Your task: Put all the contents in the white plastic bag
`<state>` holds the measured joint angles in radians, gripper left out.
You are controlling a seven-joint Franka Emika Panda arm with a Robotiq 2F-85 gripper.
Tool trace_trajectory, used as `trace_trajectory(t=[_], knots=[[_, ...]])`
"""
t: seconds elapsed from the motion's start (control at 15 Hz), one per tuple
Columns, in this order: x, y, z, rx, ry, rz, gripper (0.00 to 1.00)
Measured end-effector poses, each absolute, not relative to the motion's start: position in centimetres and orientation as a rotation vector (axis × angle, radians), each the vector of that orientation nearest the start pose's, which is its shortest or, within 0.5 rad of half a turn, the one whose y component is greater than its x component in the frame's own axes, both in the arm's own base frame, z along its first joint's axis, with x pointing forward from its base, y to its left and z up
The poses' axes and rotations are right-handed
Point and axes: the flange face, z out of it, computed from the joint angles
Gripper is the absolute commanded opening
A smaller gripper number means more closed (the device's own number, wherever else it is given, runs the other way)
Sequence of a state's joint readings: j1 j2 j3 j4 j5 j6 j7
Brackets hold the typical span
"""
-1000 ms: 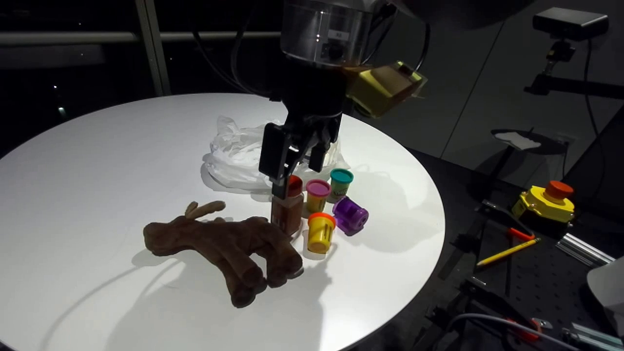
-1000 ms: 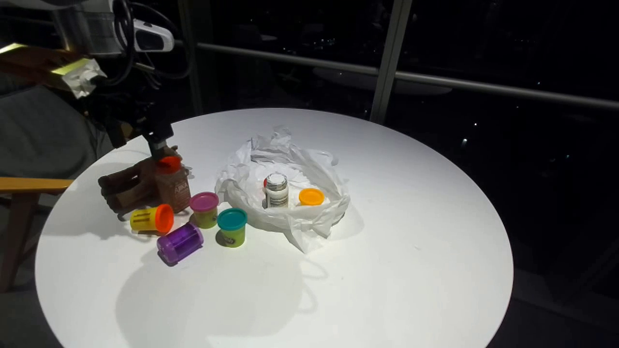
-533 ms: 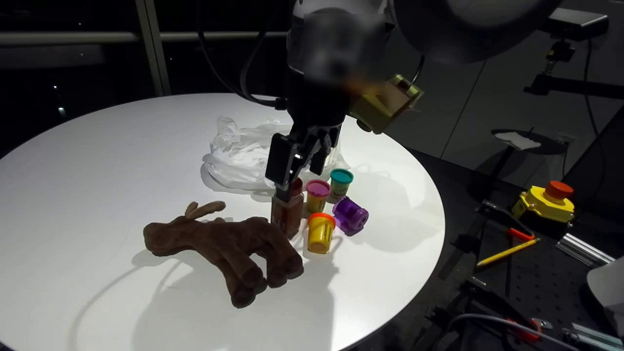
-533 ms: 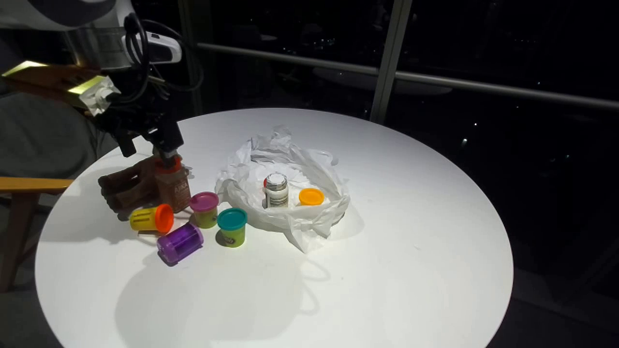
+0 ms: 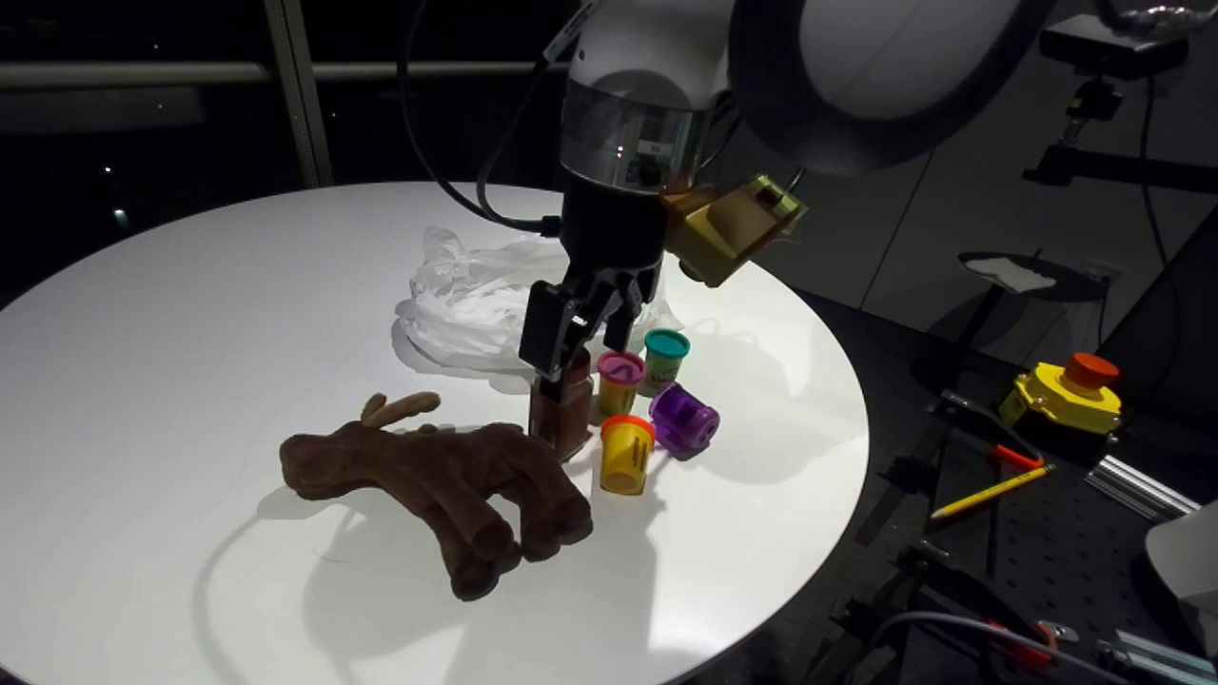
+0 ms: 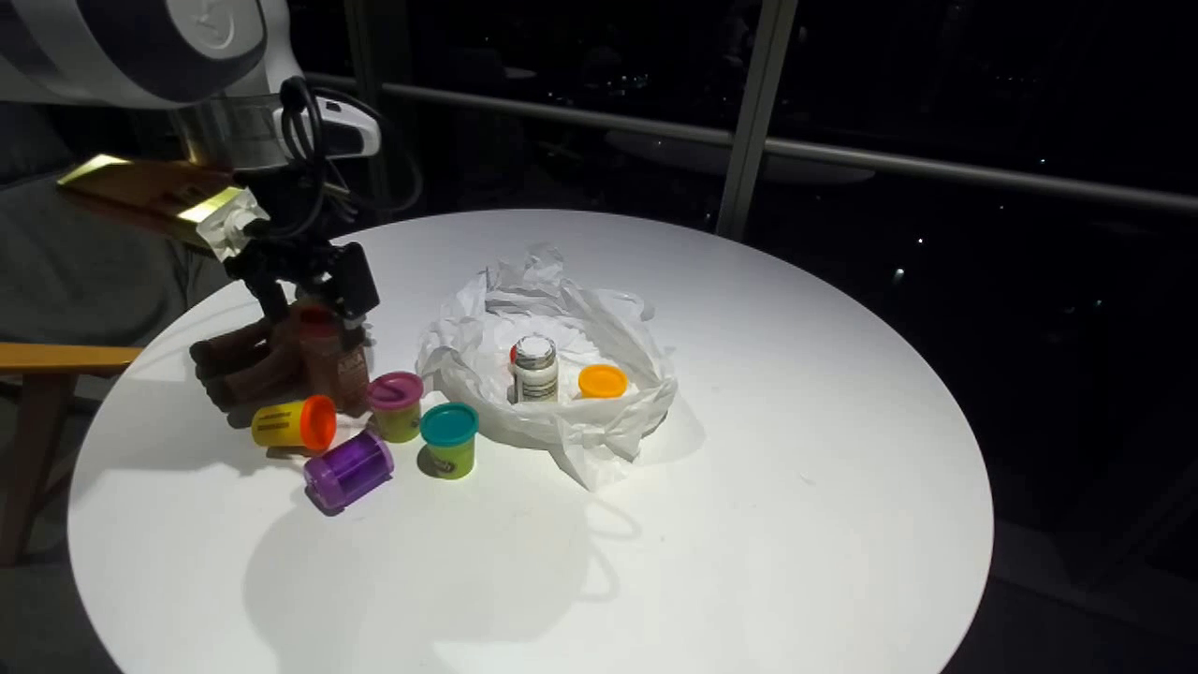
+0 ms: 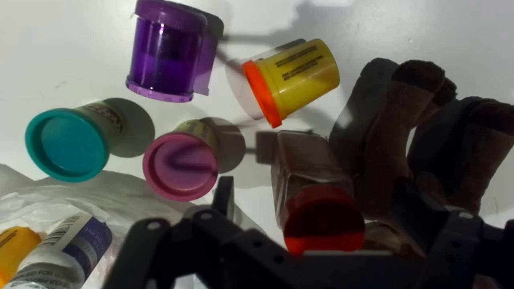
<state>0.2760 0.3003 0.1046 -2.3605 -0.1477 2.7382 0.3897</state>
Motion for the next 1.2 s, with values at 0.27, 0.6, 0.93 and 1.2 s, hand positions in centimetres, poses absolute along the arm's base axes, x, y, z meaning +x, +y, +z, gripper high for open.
trace_trajectory(t=[0.27,0.6,0.93,1.2], knots=[[49.0,19.7,20.8,-3.13,-0.165,-0.162,0.68],[49.6,19.7,20.5,-3.13,-0.154,-0.167,0.26],[50.6,19.7,21.8,-3.154,-0.109,-0.109,0.19],[53.3,20.0,27.5,-3.186,-0.021,-0.092,0.19]])
